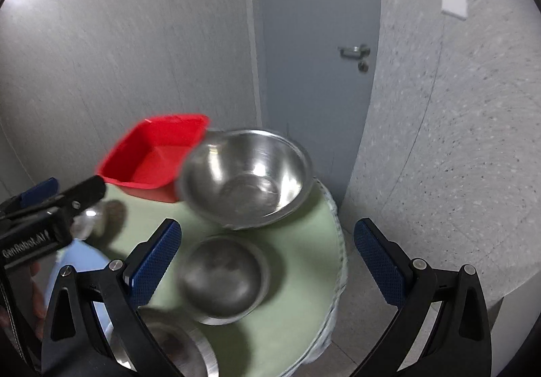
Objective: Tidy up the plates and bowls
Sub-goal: 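Move both tools toward the table and the large steel bowl, then grasp the rim of the large steel bowl with the right gripper, then carry the steel bowl over the red basin and release it inside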
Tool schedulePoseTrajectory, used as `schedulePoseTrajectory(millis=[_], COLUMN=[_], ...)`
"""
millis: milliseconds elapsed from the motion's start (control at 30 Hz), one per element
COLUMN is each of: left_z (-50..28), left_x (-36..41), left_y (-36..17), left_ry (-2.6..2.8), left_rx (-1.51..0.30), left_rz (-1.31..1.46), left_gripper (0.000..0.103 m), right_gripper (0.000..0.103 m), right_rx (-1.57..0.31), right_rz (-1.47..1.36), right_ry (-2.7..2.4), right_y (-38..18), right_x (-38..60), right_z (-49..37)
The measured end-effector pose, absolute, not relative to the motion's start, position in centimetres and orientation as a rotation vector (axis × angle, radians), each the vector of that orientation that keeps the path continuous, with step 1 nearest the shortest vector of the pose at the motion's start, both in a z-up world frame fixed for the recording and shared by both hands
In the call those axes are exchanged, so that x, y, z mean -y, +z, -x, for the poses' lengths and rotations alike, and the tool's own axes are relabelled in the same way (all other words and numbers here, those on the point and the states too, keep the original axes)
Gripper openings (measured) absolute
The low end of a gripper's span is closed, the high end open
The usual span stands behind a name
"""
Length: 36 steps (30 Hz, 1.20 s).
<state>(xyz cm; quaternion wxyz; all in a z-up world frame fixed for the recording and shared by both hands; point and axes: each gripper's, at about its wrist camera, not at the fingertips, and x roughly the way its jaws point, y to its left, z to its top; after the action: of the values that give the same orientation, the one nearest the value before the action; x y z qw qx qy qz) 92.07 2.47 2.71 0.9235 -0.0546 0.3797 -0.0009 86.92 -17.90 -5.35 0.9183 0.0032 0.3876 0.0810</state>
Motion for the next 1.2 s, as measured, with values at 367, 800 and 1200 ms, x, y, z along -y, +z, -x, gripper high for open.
schedulePoseTrajectory(millis=[367,800,1200], left_z=[-104.2,-109.1,-106.6], left_x=[2.5,4.2,3.2], left_y=[-4.0,-9.4,-4.1], left_ry=[0.072,-0.071,-0.16], left_rx=[-0.995,-1.084,-0.88], left_rz=[0.017,-0.016,-0.013], left_gripper=[0.092,0.033,0.031], right_gripper=[0.103,0.029,0.018], right_rx=[-0.998,-1.167,-1.044], right_rz=[-0.051,-0.095,-0.032], right_ry=[0.206,0.322,0.279], right_y=[-13.2,-18.4,-11.9], right_x=[20.6,19.3,19.1], right_z=[-98.7,-102.5,-99.7])
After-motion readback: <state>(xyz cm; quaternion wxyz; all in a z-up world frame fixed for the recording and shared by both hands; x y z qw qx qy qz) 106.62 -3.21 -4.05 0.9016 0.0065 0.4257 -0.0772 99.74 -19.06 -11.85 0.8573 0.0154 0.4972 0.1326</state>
